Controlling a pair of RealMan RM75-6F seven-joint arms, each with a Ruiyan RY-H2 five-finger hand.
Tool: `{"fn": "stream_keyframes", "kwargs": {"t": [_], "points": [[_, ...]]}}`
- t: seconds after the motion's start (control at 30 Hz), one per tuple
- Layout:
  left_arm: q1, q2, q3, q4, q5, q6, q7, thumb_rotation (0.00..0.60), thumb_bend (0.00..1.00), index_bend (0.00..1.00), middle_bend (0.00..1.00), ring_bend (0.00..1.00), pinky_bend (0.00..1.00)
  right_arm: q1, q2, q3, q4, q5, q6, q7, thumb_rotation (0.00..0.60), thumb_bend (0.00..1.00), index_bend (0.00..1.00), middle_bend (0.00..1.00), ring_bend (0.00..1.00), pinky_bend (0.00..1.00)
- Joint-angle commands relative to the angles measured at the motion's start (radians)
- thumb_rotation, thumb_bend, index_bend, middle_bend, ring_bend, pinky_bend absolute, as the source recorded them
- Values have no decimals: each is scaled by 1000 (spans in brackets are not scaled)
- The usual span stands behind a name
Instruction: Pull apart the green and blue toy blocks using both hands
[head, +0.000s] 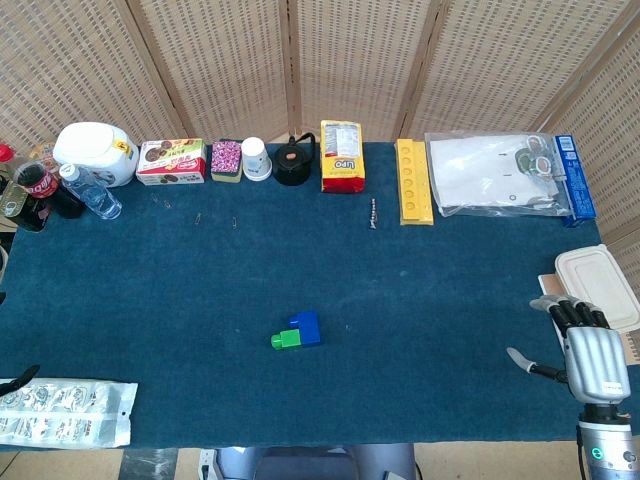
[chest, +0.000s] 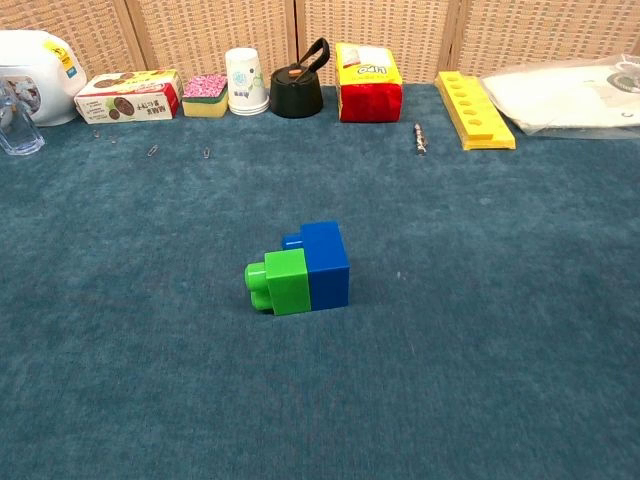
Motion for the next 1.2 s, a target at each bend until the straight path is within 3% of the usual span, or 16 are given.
{"fn": "stream_keyframes", "kwargs": {"t": [0.03,0.27,0.5,0.67,0.87,1.2], "points": [[-3,7,0,-4,7,1,3,600,120,66,151,69,169,24,15,-2,-30,-17,-44,72,389,137,330,321,257,236],[-14,38,-3,-29,25,1,17,600,119,65,151,68,170,120,41,-3,-91,-75,-185,269,389,137,327,315,256,232],[-26,79,-10,-51,43,3,44,600,120,66,151,69,170,237,-2,12,-118,-104,-331,291,388,129,272,299,253,228],[-31,104,-15,-77,42,3,53,600,120,66,151,69,170,316,-59,36,-126,-74,-431,246,390,116,200,273,245,229],[-37,122,-18,-94,33,-5,63,600,120,66,151,69,170,413,-158,68,-110,-1,-545,158,390,113,183,255,244,228],[-43,129,-19,-88,17,-18,55,600,120,66,152,69,170,509,-283,95,-42,126,-627,-17,390,113,174,236,239,233]]}}
